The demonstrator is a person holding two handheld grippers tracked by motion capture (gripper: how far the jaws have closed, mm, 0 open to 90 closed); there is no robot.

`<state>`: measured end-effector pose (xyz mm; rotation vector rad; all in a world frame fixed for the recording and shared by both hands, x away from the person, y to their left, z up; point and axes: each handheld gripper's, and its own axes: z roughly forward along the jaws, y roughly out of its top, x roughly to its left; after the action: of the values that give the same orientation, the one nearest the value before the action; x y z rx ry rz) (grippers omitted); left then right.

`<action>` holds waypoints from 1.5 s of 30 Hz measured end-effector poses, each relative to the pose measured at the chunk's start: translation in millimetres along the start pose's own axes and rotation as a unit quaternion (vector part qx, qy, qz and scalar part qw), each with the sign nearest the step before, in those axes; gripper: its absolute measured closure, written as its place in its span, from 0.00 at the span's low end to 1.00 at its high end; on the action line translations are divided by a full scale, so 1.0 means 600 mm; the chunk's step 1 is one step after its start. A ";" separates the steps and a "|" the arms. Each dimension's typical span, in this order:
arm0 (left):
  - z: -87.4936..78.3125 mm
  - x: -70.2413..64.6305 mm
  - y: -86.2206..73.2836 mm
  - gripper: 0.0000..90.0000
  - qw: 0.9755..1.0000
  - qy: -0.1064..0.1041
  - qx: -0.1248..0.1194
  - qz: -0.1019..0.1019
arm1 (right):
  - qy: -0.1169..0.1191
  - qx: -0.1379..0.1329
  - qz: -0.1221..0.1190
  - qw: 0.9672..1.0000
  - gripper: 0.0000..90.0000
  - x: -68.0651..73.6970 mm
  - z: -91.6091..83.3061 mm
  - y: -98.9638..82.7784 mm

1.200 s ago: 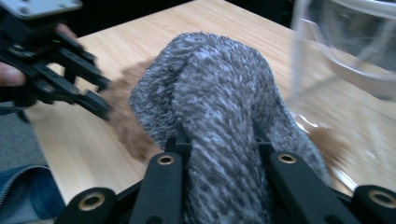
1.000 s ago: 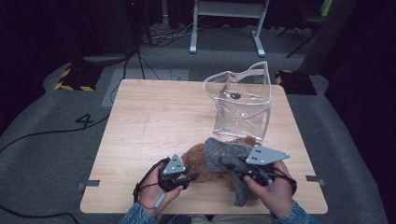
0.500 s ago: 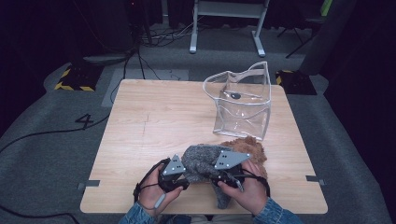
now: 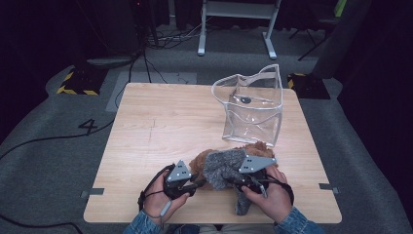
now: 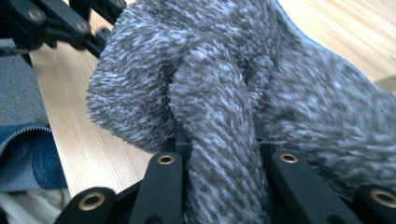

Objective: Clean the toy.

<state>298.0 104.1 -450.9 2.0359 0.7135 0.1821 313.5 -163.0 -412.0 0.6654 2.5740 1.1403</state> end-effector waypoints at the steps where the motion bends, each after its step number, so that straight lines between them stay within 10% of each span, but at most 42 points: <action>1: 0.000 0.000 0.000 0.82 1.000 -0.001 0.000 -0.001 | 0.000 0.000 0.004 1.000 0.83 -0.001 -0.003 -0.004; 23: -0.001 0.005 -0.003 0.81 1.000 0.001 -0.007 -0.012 | 0.022 0.083 0.034 0.996 0.83 0.005 -0.044 -0.086; 27: 0.000 0.008 -0.003 0.81 1.000 0.007 -0.012 -0.012 | 0.034 0.061 0.036 0.997 0.83 0.005 -0.065 -0.082; 37: 0.001 0.011 -0.004 0.80 1.000 0.007 -0.014 -0.011 | -0.051 -0.055 -0.002 0.997 0.82 -0.009 -0.111 -0.012; 45: 0.001 0.012 -0.007 0.80 1.000 0.007 -0.016 -0.014 | -0.083 -0.015 -0.006 0.996 0.81 -0.037 -0.047 -0.013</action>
<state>302.4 109.4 -455.8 1.9958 0.7427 0.1912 319.2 -196.4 -398.1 0.7067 2.4144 1.0686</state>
